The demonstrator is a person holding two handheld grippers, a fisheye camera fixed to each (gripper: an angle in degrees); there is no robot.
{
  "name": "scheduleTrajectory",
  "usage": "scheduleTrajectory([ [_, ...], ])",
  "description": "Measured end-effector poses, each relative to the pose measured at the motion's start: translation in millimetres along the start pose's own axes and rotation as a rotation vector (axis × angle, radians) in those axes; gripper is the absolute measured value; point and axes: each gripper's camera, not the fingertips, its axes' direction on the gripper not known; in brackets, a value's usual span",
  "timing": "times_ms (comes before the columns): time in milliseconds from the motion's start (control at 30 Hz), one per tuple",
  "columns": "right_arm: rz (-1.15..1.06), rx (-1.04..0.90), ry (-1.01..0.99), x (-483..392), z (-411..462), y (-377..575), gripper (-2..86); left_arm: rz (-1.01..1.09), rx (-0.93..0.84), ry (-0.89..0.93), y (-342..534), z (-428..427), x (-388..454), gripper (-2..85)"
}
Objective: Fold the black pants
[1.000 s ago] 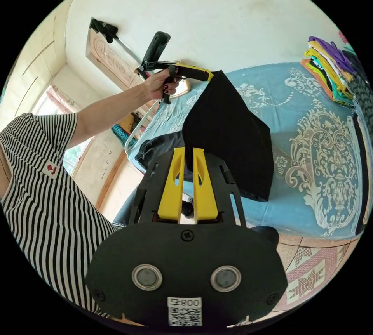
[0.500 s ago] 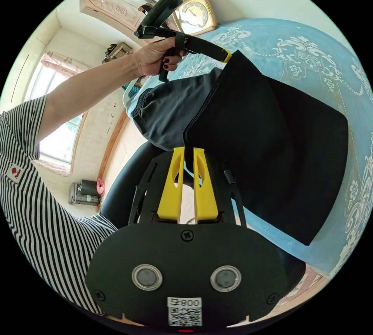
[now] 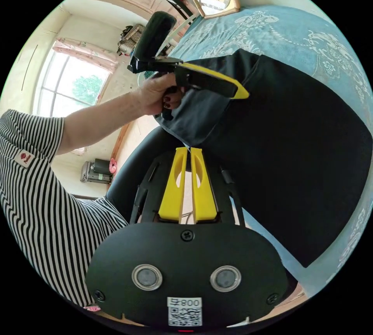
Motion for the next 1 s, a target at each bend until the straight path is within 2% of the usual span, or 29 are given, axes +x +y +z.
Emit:
scheduleTrajectory([
  [67, -0.007, 0.025, 0.076, 5, -13, -22, 0.6, -0.037, 0.049, 0.027, 12, -11, 1, 0.2],
  [167, 0.017, 0.094, 0.2, 22, -33, -60, 0.3, 0.019, 0.11, 0.057, 35, -26, 21, 0.1],
  [267, 0.03, 0.123, 0.314, 39, -38, -105, 0.2, 0.031, 0.041, -0.049, 56, -15, 38, 0.1],
  [300, 0.026, 0.109, 0.328, 43, -36, -114, 0.2, 0.016, -0.014, -0.088, 63, -5, 40, 0.1],
  [433, -0.023, -0.071, 0.407, 58, -4, -164, 0.1, -0.03, 0.037, -0.096, 77, -10, 50, 0.1],
  [533, -0.048, 0.006, 0.442, 49, -17, -174, 0.2, 0.004, 0.095, -0.113, 90, -16, 68, 0.1],
  [567, -0.052, 0.008, 0.441, 50, -16, -177, 0.2, 0.003, 0.045, -0.13, 94, -8, 71, 0.2],
  [633, -0.049, -0.04, 0.441, 58, -8, -184, 0.2, -0.002, 0.07, -0.118, 102, -2, 76, 0.2],
  [800, -0.034, -0.012, 0.404, 66, -36, -188, 0.3, -0.025, 0.103, -0.098, 119, -13, 109, 1.1],
  [900, 0.003, 0.052, 0.378, 77, -77, -164, 0.9, 0.037, 0.131, -0.067, 126, -14, 145, 2.9],
  [1000, 0.131, 0.082, 0.375, 103, -122, -119, 2.4, 0.137, 0.1, -0.05, 127, 2, 189, 5.9],
])
